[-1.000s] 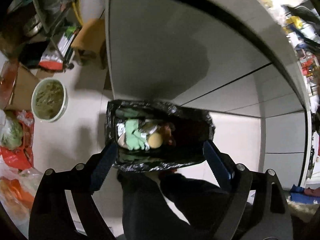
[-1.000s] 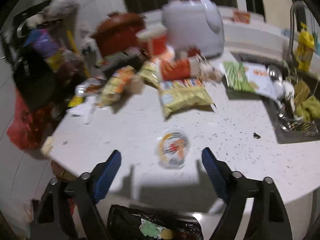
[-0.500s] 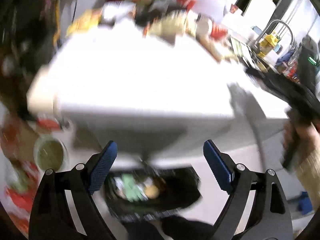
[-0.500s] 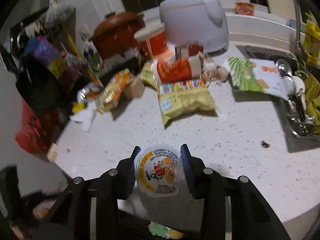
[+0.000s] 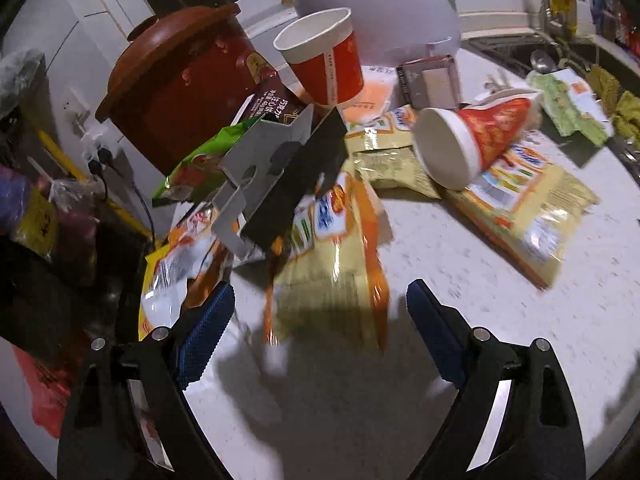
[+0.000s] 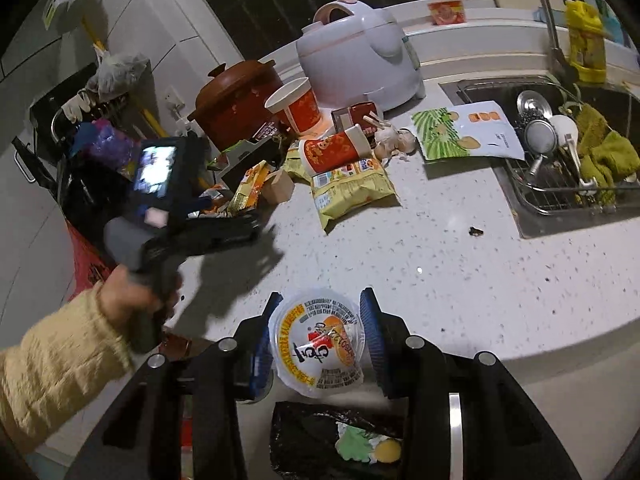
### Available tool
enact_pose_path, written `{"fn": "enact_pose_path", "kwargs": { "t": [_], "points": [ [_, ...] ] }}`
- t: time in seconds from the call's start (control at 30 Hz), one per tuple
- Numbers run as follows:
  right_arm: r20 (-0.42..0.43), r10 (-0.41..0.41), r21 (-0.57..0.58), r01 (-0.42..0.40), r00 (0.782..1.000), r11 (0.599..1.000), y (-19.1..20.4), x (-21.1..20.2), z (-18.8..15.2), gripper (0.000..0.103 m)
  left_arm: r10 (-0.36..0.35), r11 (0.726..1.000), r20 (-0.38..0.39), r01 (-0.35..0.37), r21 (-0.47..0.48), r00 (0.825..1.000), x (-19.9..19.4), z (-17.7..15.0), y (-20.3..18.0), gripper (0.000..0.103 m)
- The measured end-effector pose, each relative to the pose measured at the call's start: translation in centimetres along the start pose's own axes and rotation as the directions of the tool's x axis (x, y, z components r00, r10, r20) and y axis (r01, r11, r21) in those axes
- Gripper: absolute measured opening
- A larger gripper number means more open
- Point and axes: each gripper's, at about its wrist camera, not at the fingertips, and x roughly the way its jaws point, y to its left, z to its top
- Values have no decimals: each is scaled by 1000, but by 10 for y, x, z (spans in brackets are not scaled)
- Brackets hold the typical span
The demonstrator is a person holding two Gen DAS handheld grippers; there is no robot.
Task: Collect trash
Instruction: 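Grasp the round plastic cup lid with the right tool while the left tool grasps a yellow snack bag, then drop the yellow snack bag from the left tool into the trash bag while the right tool drops the lid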
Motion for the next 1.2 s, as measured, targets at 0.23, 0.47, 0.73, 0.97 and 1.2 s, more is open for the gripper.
{"fn": "enact_pose_path", "kwargs": {
  "t": [0.23, 0.47, 0.73, 0.97, 1.2],
  "points": [
    [-1, 12, 5, -12, 1000, 1000, -1, -5, -4, 39, -162, 979, 24, 163, -121, 987, -14, -9, 30, 36],
    [-7, 76, -47, -77, 997, 996, 24, -8, -2, 39, -379, 885, 175, 411, -220, 909, -99, -64, 71, 36],
    [-164, 108, -235, -145, 981, 961, 70, -3, -42, 35, -560, 786, 88, 562, -257, 824, -155, -187, 64, 36],
    [-420, 52, -244, -168, 906, 955, 70, 57, -128, 25, -612, 755, -205, 487, -439, 764, -66, -311, 9, 36],
    [-583, -76, -215, -63, 809, 975, 35, 163, -215, 23, -589, 796, -464, 372, -478, 662, 59, -391, -62, 36]
  ]
}}
